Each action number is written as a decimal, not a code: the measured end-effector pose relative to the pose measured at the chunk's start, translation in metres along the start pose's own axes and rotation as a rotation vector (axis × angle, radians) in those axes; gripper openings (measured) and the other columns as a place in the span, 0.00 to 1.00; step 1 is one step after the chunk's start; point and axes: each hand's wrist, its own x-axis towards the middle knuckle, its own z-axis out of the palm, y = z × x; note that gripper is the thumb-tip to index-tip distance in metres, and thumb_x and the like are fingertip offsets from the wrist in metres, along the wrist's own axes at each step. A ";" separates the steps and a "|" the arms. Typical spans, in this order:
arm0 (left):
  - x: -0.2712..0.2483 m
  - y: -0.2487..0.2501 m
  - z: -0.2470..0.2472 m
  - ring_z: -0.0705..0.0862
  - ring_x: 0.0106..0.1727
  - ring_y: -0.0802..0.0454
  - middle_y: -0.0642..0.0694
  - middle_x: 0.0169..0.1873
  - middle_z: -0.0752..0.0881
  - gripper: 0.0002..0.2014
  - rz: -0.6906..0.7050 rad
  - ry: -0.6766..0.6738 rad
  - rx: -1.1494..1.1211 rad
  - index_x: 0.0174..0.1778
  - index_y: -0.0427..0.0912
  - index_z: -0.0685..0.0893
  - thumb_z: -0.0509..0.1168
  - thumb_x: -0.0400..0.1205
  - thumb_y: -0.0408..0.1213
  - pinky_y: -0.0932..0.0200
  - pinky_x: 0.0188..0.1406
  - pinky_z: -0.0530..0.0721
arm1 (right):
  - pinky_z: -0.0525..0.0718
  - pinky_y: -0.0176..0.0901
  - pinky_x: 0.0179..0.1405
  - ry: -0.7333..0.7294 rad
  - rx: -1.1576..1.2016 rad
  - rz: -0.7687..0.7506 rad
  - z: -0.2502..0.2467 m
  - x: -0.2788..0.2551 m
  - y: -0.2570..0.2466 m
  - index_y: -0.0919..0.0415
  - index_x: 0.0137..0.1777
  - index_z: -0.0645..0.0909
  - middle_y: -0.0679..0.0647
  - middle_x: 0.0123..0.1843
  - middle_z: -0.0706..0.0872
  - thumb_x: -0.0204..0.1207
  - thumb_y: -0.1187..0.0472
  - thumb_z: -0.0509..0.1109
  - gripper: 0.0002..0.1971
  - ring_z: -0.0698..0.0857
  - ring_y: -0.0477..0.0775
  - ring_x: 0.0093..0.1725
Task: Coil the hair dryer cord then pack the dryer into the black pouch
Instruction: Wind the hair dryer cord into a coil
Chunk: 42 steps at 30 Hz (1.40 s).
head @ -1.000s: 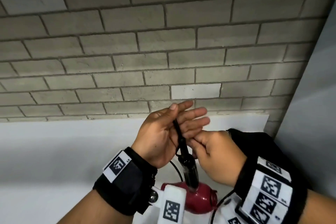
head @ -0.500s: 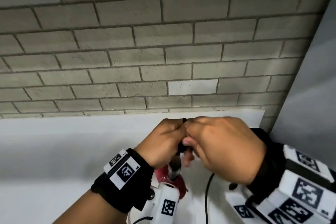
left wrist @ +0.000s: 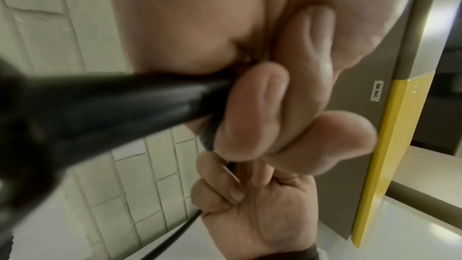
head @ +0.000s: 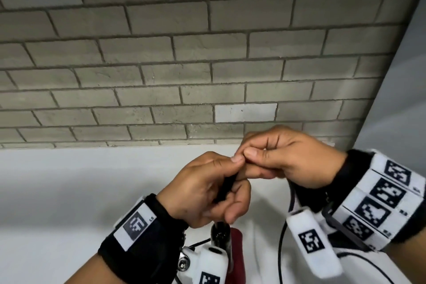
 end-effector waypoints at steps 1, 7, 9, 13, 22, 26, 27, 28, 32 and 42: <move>-0.001 0.000 0.002 0.61 0.10 0.59 0.42 0.18 0.81 0.28 -0.008 -0.009 -0.003 0.62 0.24 0.83 0.61 0.82 0.49 0.72 0.13 0.57 | 0.74 0.24 0.31 -0.026 0.057 0.031 0.002 -0.001 0.003 0.83 0.47 0.81 0.51 0.22 0.73 0.79 0.64 0.62 0.17 0.73 0.37 0.22; -0.002 0.002 0.014 0.62 0.14 0.53 0.46 0.14 0.73 0.29 0.016 0.037 0.129 0.59 0.22 0.84 0.58 0.85 0.49 0.53 0.18 0.56 | 0.66 0.33 0.26 -0.032 0.172 0.043 0.011 0.000 0.000 0.68 0.35 0.79 0.45 0.14 0.69 0.77 0.61 0.62 0.12 0.67 0.39 0.18; -0.003 0.005 0.016 0.66 0.15 0.52 0.46 0.13 0.73 0.31 0.013 0.050 0.150 0.54 0.11 0.79 0.58 0.85 0.46 0.56 0.20 0.62 | 0.62 0.37 0.24 0.049 0.163 0.044 0.006 0.001 -0.002 0.70 0.36 0.82 0.47 0.17 0.74 0.72 0.62 0.66 0.10 0.68 0.42 0.19; -0.005 0.004 0.016 0.70 0.14 0.55 0.46 0.15 0.77 0.38 0.017 0.071 0.126 0.55 0.06 0.74 0.62 0.83 0.50 0.57 0.21 0.63 | 0.63 0.34 0.18 0.191 0.164 -0.018 -0.001 0.000 0.004 0.60 0.42 0.88 0.49 0.24 0.80 0.71 0.64 0.72 0.04 0.68 0.48 0.20; 0.004 0.005 0.005 0.79 0.20 0.56 0.40 0.67 0.86 0.27 0.175 0.186 -0.110 0.79 0.37 0.67 0.54 0.85 0.46 0.57 0.29 0.81 | 0.81 0.33 0.34 0.148 -0.510 0.039 0.051 -0.015 0.031 0.46 0.44 0.80 0.44 0.32 0.87 0.82 0.65 0.59 0.14 0.86 0.43 0.32; 0.009 -0.002 -0.009 0.92 0.49 0.44 0.48 0.70 0.84 0.24 0.274 0.421 0.024 0.80 0.47 0.67 0.56 0.86 0.44 0.53 0.50 0.89 | 0.78 0.46 0.32 0.104 -0.707 0.024 0.055 -0.016 0.044 0.54 0.37 0.73 0.48 0.27 0.79 0.82 0.60 0.59 0.11 0.78 0.53 0.28; 0.011 -0.006 -0.012 0.91 0.55 0.42 0.50 0.70 0.84 0.24 0.287 0.457 0.064 0.79 0.49 0.68 0.56 0.86 0.44 0.53 0.54 0.88 | 0.76 0.42 0.30 0.085 -0.702 0.034 0.054 -0.017 0.043 0.53 0.36 0.72 0.46 0.25 0.76 0.83 0.60 0.60 0.12 0.76 0.51 0.26; 0.012 -0.008 -0.012 0.90 0.58 0.41 0.51 0.69 0.84 0.24 0.287 0.481 0.106 0.79 0.50 0.68 0.57 0.86 0.44 0.54 0.57 0.86 | 0.74 0.39 0.29 0.062 -0.699 0.041 0.053 -0.018 0.041 0.52 0.36 0.72 0.45 0.25 0.75 0.83 0.59 0.60 0.12 0.75 0.50 0.26; 0.014 -0.016 -0.015 0.88 0.60 0.53 0.36 0.55 0.90 0.17 0.156 0.521 0.482 0.67 0.40 0.82 0.55 0.89 0.43 0.64 0.63 0.79 | 0.74 0.33 0.30 0.122 -0.793 0.056 0.045 -0.024 0.019 0.51 0.35 0.76 0.45 0.25 0.78 0.80 0.51 0.62 0.13 0.78 0.46 0.27; -0.004 -0.001 -0.006 0.64 0.17 0.51 0.46 0.15 0.71 0.26 0.008 0.081 0.353 0.35 0.38 0.90 0.57 0.85 0.53 0.57 0.23 0.65 | 0.83 0.47 0.34 0.047 -0.530 0.008 0.000 0.002 -0.018 0.55 0.32 0.83 0.45 0.27 0.86 0.72 0.48 0.73 0.12 0.82 0.44 0.29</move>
